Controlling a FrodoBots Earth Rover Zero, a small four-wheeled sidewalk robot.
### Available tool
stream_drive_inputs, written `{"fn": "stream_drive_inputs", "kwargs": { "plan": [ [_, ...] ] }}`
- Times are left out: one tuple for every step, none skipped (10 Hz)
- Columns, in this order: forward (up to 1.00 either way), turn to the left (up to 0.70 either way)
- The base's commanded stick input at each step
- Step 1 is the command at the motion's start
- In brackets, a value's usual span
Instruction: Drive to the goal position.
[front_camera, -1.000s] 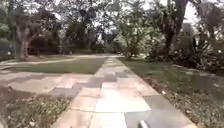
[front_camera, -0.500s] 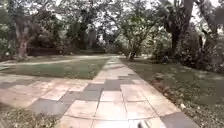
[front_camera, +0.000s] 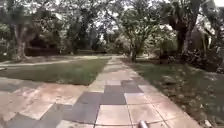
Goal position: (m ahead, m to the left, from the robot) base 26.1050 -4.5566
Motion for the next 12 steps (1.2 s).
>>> {"fn": "stream_drive_inputs", "kwargs": {
  "plan": [
    [1.00,-0.35],
    [1.00,-0.40],
    [1.00,-0.27],
    [1.00,0.00],
    [1.00,0.00],
    [1.00,0.00],
    [1.00,0.00],
    [1.00,0.00],
    [1.00,0.00],
    [1.00,-0.16],
    [1.00,-0.31],
    [1.00,0.00]
  ]
}}
